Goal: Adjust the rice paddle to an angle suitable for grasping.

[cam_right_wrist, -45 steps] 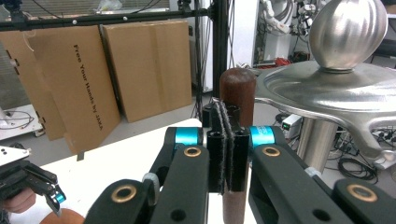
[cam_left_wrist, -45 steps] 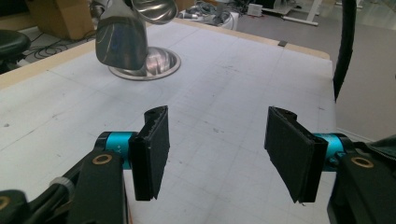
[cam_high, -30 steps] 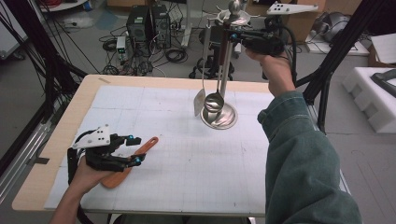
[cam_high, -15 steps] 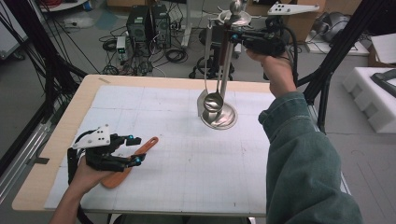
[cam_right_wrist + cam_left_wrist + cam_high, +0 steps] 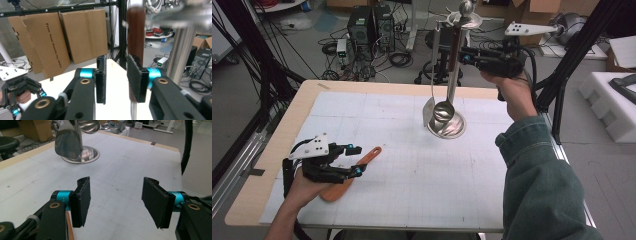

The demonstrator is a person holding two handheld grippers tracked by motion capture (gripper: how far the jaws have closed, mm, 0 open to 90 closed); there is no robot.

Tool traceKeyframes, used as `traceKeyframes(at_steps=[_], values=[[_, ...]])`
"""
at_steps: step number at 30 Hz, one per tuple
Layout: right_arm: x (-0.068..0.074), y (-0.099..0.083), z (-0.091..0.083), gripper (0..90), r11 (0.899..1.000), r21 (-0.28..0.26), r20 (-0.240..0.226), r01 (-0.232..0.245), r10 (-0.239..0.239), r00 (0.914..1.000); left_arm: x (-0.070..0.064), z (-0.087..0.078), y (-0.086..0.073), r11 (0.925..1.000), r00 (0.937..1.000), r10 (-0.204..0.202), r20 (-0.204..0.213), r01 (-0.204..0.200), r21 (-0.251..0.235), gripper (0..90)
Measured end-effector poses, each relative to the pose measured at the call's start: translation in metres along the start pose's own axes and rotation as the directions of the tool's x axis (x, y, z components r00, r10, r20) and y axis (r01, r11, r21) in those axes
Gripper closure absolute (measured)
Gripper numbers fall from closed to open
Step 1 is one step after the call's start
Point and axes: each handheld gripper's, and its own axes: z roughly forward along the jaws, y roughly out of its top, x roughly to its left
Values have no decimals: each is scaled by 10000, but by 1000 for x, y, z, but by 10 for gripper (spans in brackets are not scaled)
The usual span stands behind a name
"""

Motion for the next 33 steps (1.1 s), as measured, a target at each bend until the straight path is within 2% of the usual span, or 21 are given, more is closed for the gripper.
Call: traceKeyframes(at_steps=[9, 18, 33], values=[[7, -39, -6, 530, 9977, 520, -142, -436, 444, 9989, 1, 0, -1, 10000, 9998, -55, -209, 56, 40, 399], [14, -76, -13, 488, 9944, 780, -87, -718, 727, 9973, 4, -1, -5, 9998, 9989, -118, -446, 126, 174, 394], [27, -119, -23, 433, 9897, 1027, -107, -998, 1014, 9948, 7, -1, -10, 9994, 9969, -238, -745, 256, 230, 390]])
